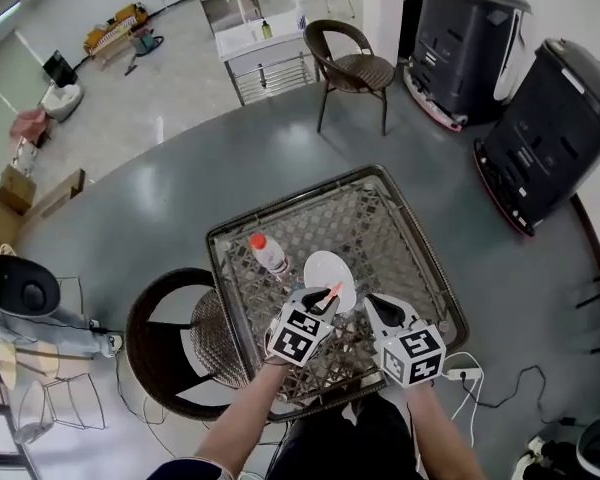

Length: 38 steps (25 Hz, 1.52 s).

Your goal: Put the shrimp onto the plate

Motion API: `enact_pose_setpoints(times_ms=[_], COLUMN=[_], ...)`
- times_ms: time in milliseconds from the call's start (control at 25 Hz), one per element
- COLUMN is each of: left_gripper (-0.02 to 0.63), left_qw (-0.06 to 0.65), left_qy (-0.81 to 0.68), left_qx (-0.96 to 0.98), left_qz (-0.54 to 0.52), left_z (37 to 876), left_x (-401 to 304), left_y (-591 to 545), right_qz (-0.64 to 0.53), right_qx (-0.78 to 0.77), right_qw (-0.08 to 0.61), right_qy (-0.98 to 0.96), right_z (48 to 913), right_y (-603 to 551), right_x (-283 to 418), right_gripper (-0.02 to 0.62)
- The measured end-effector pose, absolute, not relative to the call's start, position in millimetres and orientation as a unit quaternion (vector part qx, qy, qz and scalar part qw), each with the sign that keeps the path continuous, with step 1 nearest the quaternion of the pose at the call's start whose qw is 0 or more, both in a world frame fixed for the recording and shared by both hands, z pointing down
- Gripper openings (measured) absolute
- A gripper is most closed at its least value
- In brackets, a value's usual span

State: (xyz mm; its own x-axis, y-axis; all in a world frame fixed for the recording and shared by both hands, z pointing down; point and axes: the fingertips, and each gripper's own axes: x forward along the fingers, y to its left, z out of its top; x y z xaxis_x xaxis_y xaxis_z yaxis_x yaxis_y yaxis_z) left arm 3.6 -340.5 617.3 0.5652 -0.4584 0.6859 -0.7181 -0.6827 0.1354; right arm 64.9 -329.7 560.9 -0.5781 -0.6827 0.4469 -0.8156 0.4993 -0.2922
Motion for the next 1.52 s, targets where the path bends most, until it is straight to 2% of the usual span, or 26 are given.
enact_pose_setpoints(times_ms=[240, 320, 400, 800, 1080, 1520], left_gripper=[0.066, 0.019, 0.009, 0.009, 0.009, 0.009], left_qw=[0.174, 0.159, 0.144, 0.106, 0.09, 0.079], left_qy=[-0.382, -0.401, -0.419, -0.45, -0.454, -0.447], left_qx=[0.878, 0.878, 0.877, 0.883, 0.885, 0.89], left_qz=[0.228, 0.206, 0.184, 0.082, 0.05, 0.053], left_z=[539.0, 516.4, 494.6, 395.6, 361.3, 353.2], left_x=[1.6, -2.1, -6.9, -18.0, -22.7, -10.5], left_y=[-318.7, -312.4, -308.9, -290.3, -276.4, -270.9], right_qz=[0.199, 0.184, 0.165, 0.095, 0.074, 0.062], right_qx=[0.389, 0.371, 0.354, 0.304, 0.287, 0.288], right_qw=[0.112, 0.104, 0.097, 0.035, 0.016, 0.005], right_qy=[-0.892, -0.904, -0.915, -0.947, -0.955, -0.956], right_z=[515.0, 497.7, 479.9, 392.6, 361.0, 345.3], right_y=[-339.8, -339.8, -341.4, -329.0, -313.0, -305.3], right_x=[37.6, 27.5, 18.2, 10.6, 15.6, 20.0], right_gripper=[0.005, 0.005, 0.005, 0.005, 0.005, 0.005])
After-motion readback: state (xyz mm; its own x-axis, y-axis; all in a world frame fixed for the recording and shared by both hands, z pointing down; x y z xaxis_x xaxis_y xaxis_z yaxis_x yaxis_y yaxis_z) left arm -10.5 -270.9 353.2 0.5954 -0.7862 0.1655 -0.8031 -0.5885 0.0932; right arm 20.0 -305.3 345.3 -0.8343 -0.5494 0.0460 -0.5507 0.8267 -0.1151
